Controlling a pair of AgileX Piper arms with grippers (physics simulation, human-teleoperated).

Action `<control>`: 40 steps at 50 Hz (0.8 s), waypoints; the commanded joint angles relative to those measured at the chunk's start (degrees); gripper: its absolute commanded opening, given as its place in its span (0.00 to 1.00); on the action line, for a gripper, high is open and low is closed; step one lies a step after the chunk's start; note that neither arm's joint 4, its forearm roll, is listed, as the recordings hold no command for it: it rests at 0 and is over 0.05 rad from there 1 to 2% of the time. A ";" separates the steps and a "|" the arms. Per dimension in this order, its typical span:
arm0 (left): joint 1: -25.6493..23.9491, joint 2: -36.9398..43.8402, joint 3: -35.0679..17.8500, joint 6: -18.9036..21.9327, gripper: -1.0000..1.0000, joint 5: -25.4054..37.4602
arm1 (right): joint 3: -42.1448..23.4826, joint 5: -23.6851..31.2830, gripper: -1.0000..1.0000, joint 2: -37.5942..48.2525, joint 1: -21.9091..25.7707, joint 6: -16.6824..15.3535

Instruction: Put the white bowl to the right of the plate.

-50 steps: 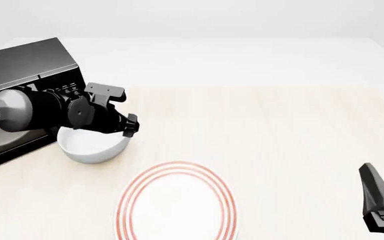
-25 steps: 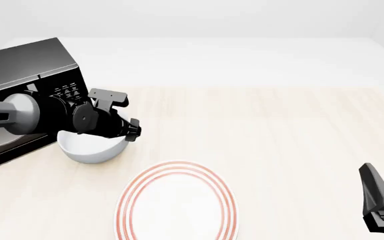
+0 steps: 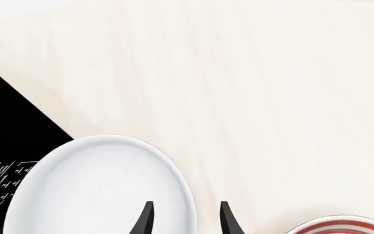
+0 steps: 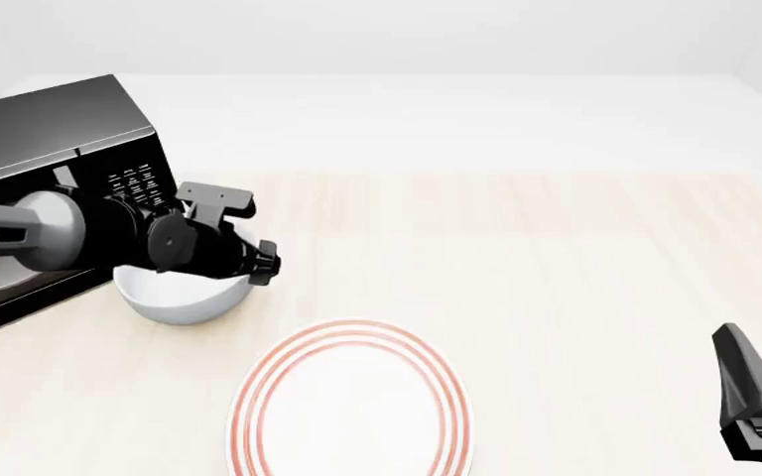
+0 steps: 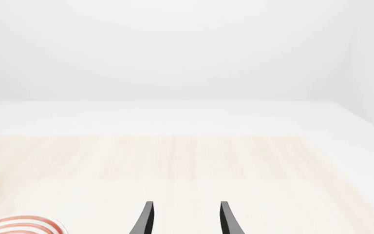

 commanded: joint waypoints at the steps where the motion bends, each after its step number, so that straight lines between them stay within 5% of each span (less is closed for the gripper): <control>1: -0.45 0.47 0.62 -0.53 1.00 -1.39 | 0.00 0.00 1.00 0.01 0.00 -0.01; 40: -2.00 1.31 2.13 -2.20 1.00 -3.26 | 0.02 -0.22 1.00 0.31 -0.05 -0.01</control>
